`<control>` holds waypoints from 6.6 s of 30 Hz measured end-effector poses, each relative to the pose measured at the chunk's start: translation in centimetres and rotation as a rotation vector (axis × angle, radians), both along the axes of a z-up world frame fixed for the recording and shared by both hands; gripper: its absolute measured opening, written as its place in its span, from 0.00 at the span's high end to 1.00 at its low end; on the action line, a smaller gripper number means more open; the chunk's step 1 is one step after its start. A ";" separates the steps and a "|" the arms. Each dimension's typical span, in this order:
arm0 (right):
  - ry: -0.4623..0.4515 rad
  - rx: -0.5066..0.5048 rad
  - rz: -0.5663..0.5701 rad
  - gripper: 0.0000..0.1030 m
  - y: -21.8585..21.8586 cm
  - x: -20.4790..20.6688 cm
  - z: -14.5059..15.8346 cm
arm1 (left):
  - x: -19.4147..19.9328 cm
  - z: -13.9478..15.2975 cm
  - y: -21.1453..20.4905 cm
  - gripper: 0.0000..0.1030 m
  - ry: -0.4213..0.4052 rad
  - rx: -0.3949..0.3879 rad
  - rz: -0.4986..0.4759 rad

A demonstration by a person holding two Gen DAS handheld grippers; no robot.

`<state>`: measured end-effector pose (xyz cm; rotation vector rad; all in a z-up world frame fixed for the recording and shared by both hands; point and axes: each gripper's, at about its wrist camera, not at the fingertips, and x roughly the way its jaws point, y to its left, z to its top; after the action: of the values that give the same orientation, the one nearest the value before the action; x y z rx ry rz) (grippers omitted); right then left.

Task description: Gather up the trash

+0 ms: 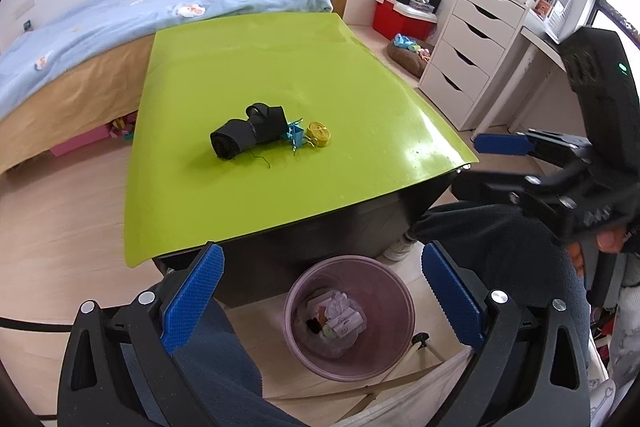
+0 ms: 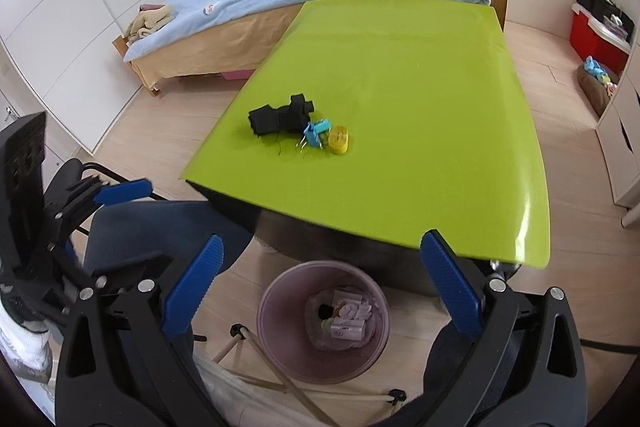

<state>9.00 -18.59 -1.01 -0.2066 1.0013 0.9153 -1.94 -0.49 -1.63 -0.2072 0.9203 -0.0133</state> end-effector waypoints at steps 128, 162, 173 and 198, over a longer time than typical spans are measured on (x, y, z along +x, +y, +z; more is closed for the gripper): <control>0.014 -0.001 0.059 0.82 -0.2 -0.9 0.7 | 2.1 2.1 0.2 0.80 -0.040 0.061 -0.074; 0.021 0.041 -0.024 0.05 -4.7 -3.2 1.1 | -1.3 0.8 -3.5 0.43 0.002 0.013 -0.169; 0.022 0.051 -0.037 0.03 -5.3 -2.7 1.0 | -1.1 0.6 -2.0 0.07 0.005 -0.002 -0.073; -0.006 -0.021 0.016 0.03 2.0 1.1 -0.1 | -0.4 1.3 2.6 0.07 -0.013 0.009 0.049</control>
<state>10.13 -16.62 -1.08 -0.2352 1.0051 0.9181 -2.30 2.15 -0.33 -0.2210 0.9014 0.0352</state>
